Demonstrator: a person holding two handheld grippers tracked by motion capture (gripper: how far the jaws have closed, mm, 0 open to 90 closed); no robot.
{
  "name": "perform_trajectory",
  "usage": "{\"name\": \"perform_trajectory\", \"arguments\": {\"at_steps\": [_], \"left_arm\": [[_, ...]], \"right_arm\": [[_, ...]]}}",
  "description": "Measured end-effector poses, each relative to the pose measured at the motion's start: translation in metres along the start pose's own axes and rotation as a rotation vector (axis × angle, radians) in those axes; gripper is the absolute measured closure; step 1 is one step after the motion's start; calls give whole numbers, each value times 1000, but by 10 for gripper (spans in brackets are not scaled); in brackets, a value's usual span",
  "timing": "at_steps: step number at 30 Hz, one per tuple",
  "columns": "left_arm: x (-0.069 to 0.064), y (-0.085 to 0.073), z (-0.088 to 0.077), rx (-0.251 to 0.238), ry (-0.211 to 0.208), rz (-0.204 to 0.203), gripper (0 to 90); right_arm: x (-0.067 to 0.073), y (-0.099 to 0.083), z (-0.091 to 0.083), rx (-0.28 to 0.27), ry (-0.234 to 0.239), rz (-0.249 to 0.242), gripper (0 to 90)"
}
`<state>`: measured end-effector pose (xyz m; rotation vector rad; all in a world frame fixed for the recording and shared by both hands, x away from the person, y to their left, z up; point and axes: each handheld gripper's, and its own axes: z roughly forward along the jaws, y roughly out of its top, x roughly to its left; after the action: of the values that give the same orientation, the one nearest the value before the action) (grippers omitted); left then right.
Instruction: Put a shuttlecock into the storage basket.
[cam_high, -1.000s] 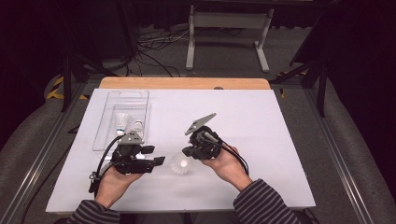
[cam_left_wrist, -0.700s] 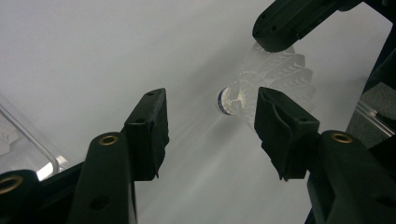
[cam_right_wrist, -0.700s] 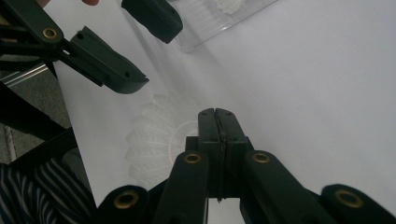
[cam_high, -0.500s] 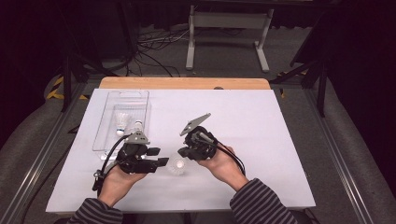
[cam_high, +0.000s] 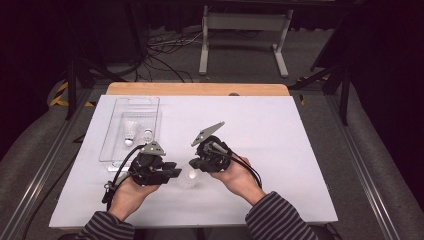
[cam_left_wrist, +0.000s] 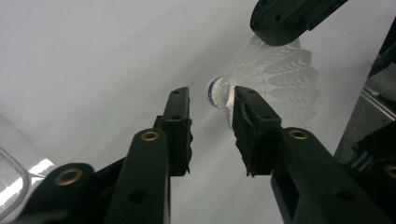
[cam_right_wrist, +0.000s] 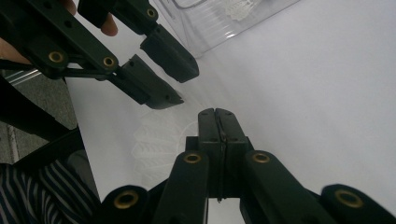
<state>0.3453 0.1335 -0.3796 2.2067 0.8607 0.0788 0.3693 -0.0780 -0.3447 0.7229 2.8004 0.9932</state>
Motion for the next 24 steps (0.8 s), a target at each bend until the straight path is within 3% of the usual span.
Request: {"name": "perform_trajectory", "arguments": {"at_steps": [14, 24], "left_arm": [[3, 2, 2, 10, 2, -21, 883], [4, 2, 2, 4, 4, -20, 899]], "right_arm": [[0, -1, 0, -14, 6, 5, 900], [1, -1, 2, -15, 5, 9, 895]]}}
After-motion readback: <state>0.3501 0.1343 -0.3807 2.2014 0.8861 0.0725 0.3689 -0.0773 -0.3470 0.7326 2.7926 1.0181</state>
